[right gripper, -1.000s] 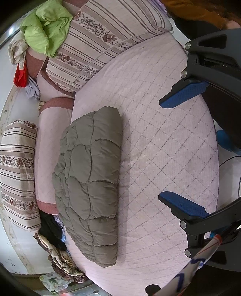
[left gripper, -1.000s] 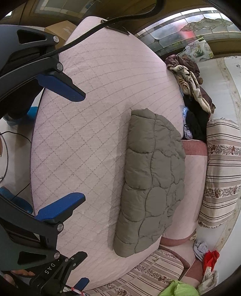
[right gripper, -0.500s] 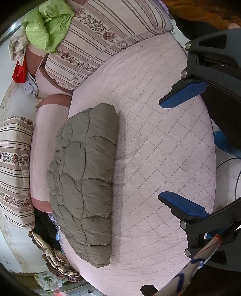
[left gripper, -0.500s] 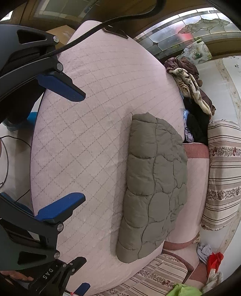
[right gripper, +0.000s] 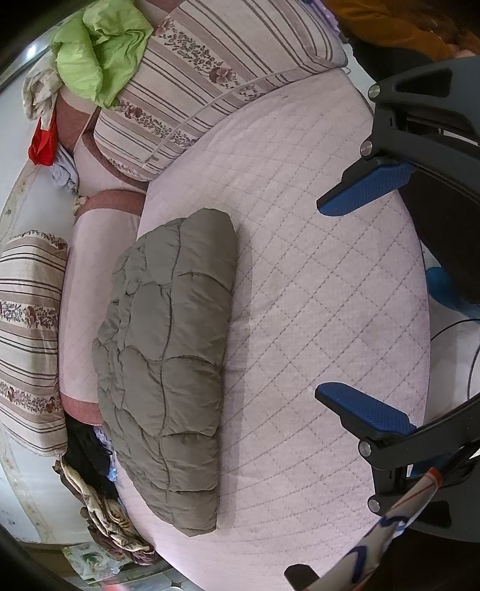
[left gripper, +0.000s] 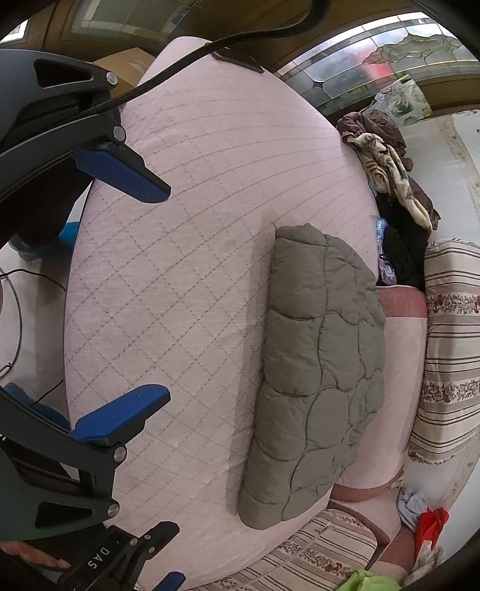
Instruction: Fold large clothes
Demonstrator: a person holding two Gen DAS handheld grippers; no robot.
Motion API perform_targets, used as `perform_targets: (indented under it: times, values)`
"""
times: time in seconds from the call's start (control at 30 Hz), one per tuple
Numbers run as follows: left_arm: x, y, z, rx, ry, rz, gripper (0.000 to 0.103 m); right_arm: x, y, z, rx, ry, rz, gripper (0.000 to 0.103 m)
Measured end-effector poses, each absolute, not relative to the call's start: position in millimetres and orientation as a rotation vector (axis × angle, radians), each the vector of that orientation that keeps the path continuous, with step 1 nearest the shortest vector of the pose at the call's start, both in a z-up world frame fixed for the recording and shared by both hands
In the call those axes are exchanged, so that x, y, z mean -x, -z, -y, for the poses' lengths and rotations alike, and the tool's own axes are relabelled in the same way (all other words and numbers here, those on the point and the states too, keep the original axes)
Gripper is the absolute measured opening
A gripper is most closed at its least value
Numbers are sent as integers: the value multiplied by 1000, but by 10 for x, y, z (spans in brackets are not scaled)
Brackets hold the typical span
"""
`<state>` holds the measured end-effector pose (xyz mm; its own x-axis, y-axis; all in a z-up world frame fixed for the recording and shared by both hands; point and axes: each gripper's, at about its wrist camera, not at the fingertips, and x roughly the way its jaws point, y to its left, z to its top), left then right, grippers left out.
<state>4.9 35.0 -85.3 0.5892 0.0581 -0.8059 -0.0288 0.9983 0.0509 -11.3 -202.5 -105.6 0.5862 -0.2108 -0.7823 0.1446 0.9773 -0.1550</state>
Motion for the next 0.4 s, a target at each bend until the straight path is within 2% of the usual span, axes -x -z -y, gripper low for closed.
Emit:
perform_targets:
  times: [0.4]
  values:
    - [-77, 910, -343, -34, -54, -941, 98, 78, 1069, 1983, 82, 190, -930, 94]
